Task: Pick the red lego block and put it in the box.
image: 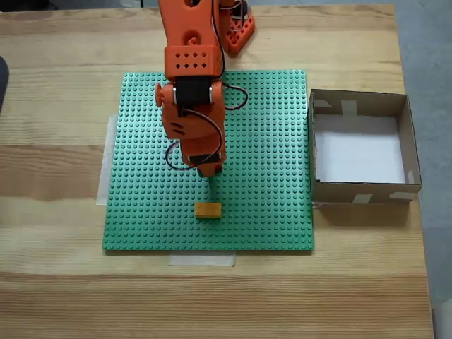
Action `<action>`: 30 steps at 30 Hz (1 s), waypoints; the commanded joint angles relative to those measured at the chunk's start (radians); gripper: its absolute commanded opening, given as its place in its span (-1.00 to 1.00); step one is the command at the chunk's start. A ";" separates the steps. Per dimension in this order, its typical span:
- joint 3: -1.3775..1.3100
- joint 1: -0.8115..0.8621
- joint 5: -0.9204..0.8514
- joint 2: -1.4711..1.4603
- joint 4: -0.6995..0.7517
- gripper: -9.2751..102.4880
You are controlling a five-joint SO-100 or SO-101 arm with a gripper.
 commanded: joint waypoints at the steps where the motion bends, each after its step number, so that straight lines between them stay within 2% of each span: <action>1: -0.026 0.014 0.008 0.117 0.017 -0.85; 11: -0.025 -0.020 0.018 0.420 0.109 -0.85; 19: -0.043 -0.202 0.035 0.669 0.183 -0.85; 30: -0.153 -0.463 0.110 0.698 0.215 -0.85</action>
